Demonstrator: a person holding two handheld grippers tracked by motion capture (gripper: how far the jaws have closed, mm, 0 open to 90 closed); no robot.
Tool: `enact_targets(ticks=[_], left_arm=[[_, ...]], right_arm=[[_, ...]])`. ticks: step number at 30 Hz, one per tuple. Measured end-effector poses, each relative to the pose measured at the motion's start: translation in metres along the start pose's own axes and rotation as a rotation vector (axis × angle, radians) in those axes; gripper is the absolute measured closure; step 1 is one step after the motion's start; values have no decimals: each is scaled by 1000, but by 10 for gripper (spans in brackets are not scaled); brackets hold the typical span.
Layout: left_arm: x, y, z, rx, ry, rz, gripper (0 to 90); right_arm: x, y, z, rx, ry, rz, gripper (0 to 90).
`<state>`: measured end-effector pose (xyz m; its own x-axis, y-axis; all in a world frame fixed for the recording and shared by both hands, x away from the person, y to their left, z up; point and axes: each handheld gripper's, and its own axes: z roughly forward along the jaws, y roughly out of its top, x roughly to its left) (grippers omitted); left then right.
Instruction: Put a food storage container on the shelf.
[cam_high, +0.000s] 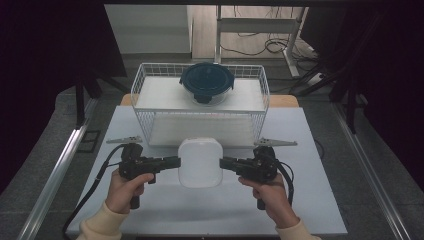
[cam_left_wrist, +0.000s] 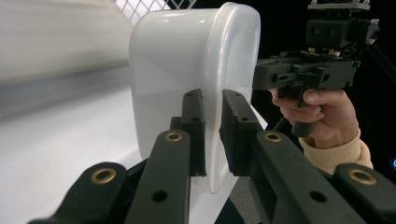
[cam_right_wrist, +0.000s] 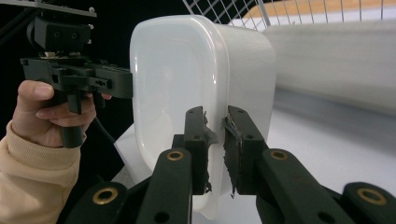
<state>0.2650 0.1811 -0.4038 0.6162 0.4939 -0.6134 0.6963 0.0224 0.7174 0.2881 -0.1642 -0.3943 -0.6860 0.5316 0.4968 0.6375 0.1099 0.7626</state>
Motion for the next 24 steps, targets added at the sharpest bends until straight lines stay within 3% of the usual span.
enact_targets(ticks=[13, 24], left_arm=[[-16, 44, -14, -28, -4, 61, 812], [-26, 65, -21, -55, -4, 85, 812]], right_arm=[[15, 44, -11, -34, 6, -50, 792], [27, 70, -18, -50, -2, -85, 791]])
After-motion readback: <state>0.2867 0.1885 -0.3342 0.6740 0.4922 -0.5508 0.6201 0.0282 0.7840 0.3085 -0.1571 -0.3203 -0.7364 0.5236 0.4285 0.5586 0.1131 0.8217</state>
